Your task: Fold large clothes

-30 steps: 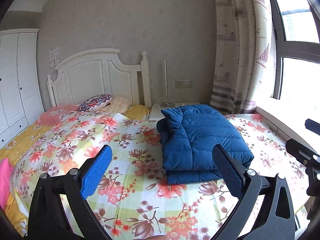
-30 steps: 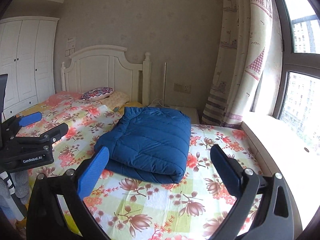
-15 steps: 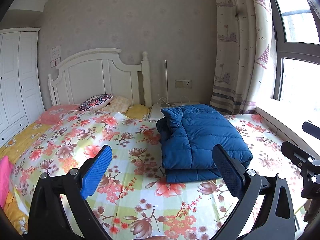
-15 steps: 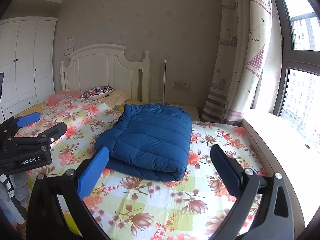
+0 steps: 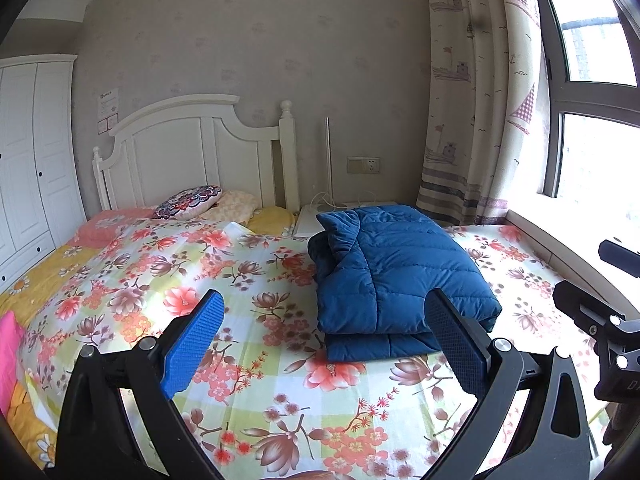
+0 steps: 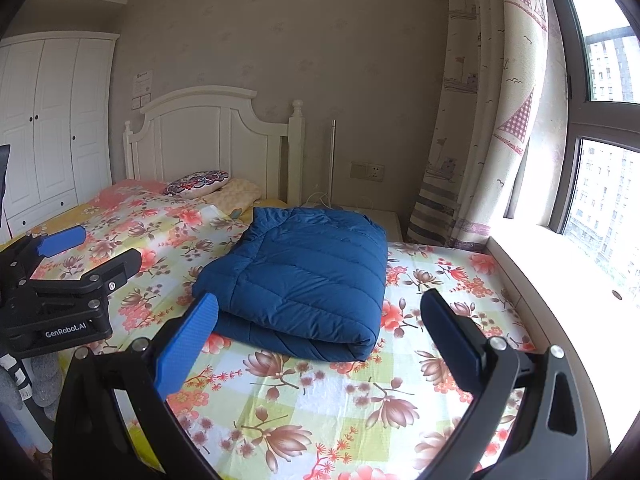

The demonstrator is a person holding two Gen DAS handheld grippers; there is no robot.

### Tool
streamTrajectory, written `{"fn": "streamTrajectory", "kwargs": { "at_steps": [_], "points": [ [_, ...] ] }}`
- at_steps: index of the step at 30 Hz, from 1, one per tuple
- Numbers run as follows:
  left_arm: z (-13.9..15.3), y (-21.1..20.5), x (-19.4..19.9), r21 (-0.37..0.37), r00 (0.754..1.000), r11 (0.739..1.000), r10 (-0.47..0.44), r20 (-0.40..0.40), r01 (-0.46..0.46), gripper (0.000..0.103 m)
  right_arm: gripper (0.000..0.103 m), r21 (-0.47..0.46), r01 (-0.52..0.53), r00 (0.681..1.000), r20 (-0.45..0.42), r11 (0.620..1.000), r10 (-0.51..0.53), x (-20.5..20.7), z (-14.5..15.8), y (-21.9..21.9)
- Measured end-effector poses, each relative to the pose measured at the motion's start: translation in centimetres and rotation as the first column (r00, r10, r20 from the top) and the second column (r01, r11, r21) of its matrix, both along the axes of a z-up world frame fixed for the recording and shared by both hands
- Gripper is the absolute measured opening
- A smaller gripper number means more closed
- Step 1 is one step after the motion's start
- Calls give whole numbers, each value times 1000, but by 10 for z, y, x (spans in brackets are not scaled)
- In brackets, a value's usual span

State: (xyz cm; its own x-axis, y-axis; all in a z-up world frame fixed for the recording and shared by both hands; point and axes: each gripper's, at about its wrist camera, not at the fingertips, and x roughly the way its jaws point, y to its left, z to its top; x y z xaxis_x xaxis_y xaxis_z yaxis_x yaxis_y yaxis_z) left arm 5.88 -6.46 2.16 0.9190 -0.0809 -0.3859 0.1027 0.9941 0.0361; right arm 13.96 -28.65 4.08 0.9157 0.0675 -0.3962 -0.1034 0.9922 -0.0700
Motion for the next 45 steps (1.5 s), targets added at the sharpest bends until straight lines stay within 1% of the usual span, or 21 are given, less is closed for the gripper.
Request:
{"fn": "streamTrajectory", "kwargs": {
  "at_steps": [33,45],
  "points": [
    [-1,0,-3,5,1000,1000,7,6,-7,99,100,2,9,1000,-2,1000,-9,0,-2,5],
    [-3,-1,-2,9,1000,1000,9,5,-9,99,100,5,17,1000,-15,1000,-17,1,-9,11]
  ]
}}
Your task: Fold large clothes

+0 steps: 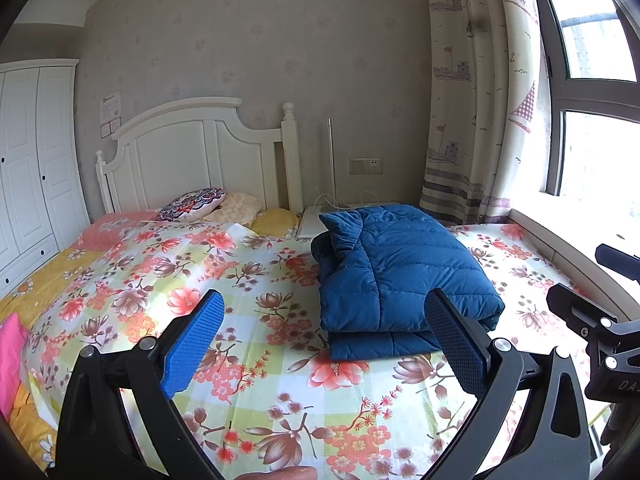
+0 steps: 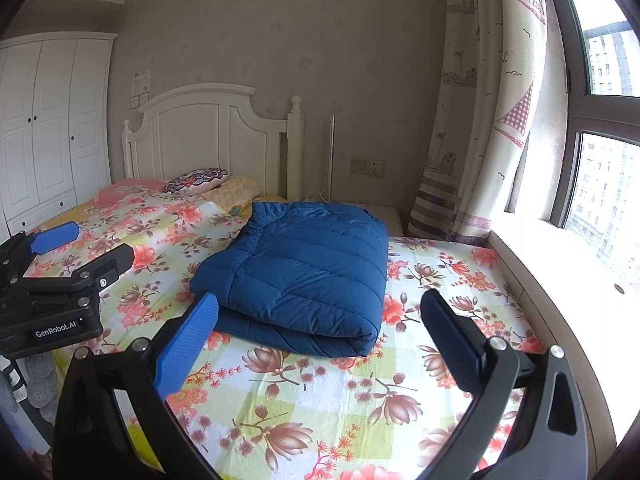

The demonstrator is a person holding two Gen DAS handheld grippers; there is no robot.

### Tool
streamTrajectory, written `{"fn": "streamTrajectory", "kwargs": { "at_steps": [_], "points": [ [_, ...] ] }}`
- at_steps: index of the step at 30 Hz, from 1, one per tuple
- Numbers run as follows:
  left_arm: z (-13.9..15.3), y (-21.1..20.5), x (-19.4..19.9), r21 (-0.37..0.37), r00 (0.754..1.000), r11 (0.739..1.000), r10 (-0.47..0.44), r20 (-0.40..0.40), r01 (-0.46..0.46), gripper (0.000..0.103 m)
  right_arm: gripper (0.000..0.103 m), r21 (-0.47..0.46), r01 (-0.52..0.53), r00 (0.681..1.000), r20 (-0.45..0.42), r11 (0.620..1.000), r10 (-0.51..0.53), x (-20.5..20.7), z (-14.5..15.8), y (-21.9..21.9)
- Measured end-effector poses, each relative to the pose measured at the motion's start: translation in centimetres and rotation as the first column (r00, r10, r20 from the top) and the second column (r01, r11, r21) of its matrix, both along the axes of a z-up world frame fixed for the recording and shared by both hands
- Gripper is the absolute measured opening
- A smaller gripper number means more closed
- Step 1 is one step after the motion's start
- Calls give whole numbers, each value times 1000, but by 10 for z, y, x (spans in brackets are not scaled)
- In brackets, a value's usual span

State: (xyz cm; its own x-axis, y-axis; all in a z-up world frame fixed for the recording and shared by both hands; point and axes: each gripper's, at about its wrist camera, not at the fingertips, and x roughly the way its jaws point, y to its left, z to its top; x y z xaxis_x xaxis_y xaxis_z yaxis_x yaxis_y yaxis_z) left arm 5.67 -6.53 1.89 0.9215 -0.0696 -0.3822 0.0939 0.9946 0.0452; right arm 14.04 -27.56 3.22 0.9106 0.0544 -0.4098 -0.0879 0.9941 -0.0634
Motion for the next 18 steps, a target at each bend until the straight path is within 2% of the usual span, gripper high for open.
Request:
{"fn": "streamTrajectory", "kwargs": {
  "at_steps": [6,9,11,14,16,18],
  "points": [
    [-11,-3,8,8,1000,1000,-3,-17,3,99,100,3,1,1000,-31,1000,-1,7,-12,2],
    [-20,0,10,-44,1000,999,-12,2,12,99,100,2,3,999,-50,1000,-3,13,-20,3],
    [-33,1,23,-61,998,998,-33,-53,30,99,100,3,9,997,-75,1000,-9,19,-30,1],
    [-52,4,51,23,985,998,-56,-161,60,99,100,3,20,993,-116,1000,-20,30,-44,-2],
    [-59,27,76,39,976,998,-45,-214,54,99,100,-7,33,989,-142,999,-34,42,-51,-14],
    [-61,69,114,60,963,998,21,-268,-5,99,100,-57,72,985,-154,996,-80,54,-50,-35]
  ]
}}
